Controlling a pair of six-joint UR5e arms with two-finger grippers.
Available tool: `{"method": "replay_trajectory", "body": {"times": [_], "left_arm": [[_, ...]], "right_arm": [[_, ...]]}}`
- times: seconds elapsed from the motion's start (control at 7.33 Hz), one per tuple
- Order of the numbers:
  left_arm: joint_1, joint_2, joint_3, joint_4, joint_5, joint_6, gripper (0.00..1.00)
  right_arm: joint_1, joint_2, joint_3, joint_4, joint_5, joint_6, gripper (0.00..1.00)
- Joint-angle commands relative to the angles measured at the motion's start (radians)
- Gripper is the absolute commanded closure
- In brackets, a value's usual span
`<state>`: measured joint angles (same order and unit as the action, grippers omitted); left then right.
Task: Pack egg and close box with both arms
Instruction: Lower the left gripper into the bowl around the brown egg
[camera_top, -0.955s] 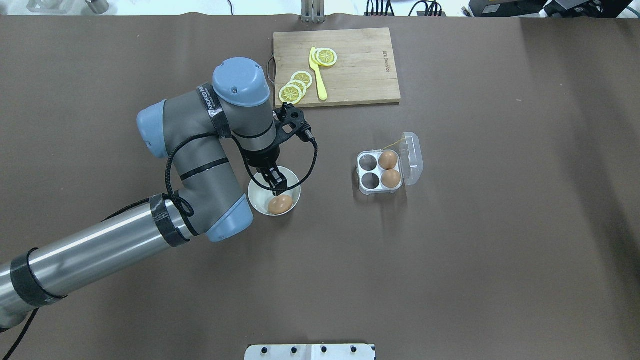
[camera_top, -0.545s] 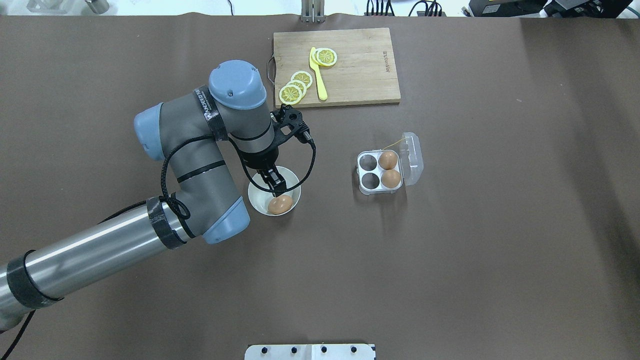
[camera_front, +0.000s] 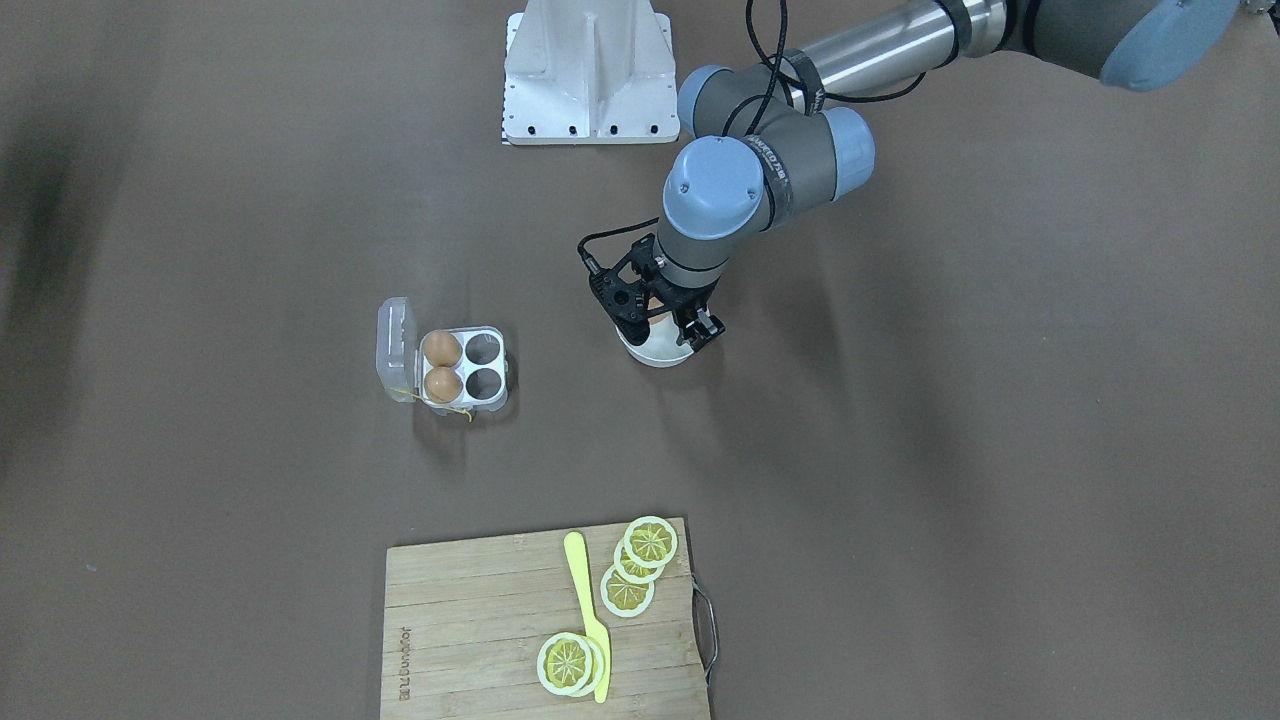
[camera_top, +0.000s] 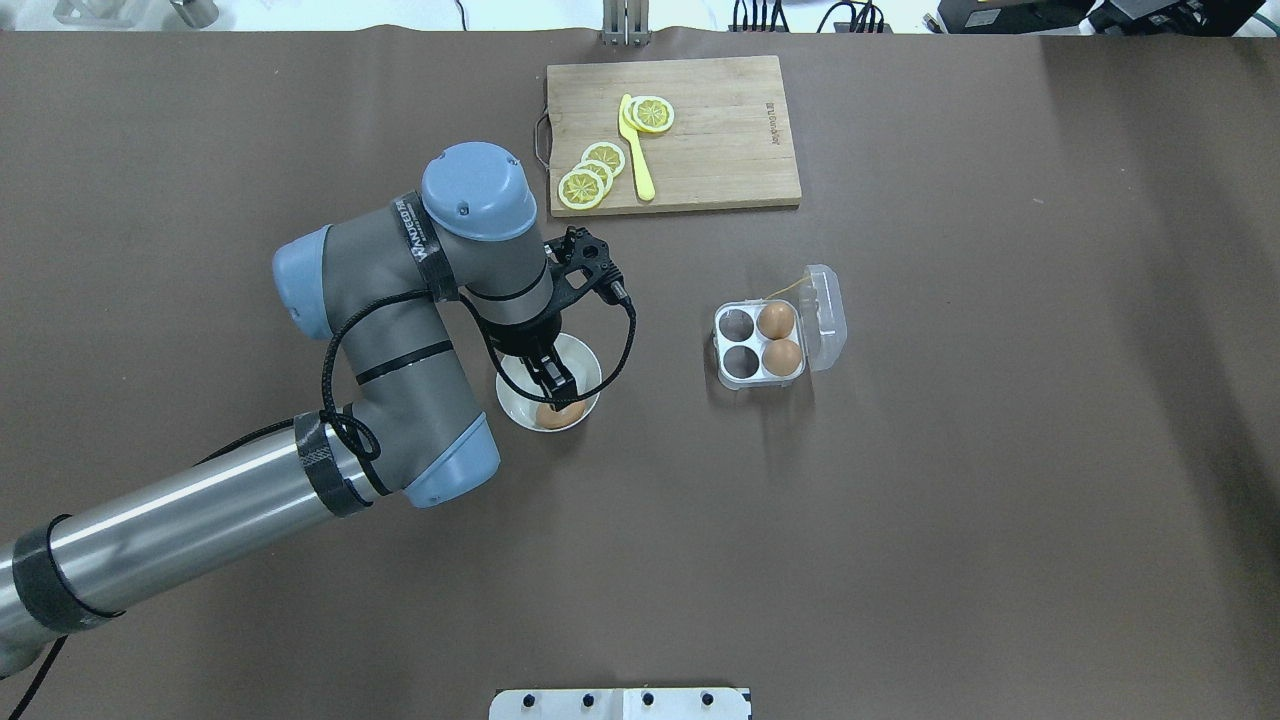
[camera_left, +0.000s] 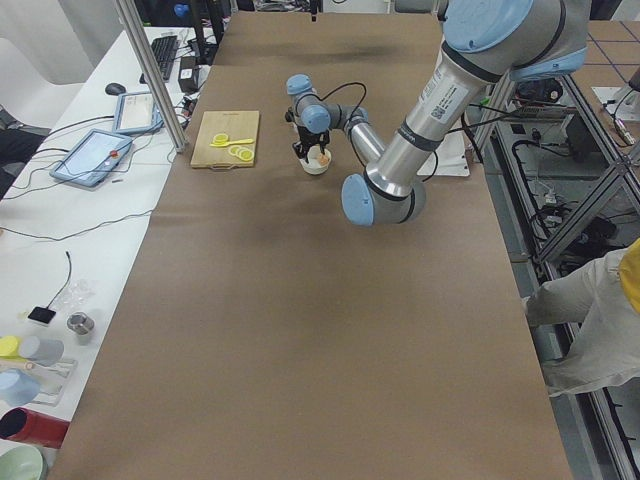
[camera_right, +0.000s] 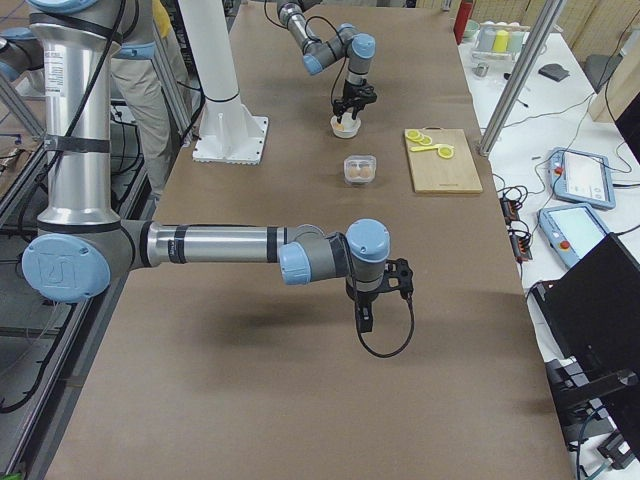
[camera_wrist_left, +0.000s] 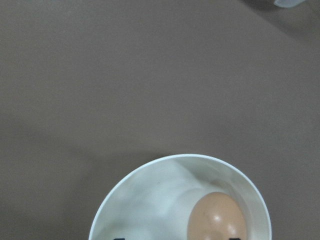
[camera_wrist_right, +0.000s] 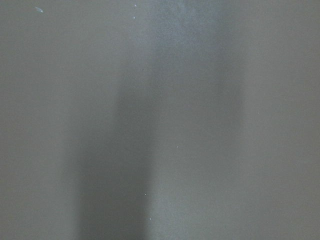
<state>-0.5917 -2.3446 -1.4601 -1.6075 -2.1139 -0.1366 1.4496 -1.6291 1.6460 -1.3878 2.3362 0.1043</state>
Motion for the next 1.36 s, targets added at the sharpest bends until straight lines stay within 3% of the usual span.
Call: {"method": "replay_trajectory", "body": {"times": [0.0, 1.23], "left_arm": [[0.015, 0.004, 0.001, -0.006, 0.000, -0.012, 0.24], [0.036, 0.005, 0.010, -0.037, 0.014, -0.026, 0.25]], "right_arm": [[0.000, 0.000, 0.000, 0.000, 0.000, 0.002, 0.00], [0.000, 0.000, 0.000, 0.000, 0.000, -0.002, 0.00]]}}
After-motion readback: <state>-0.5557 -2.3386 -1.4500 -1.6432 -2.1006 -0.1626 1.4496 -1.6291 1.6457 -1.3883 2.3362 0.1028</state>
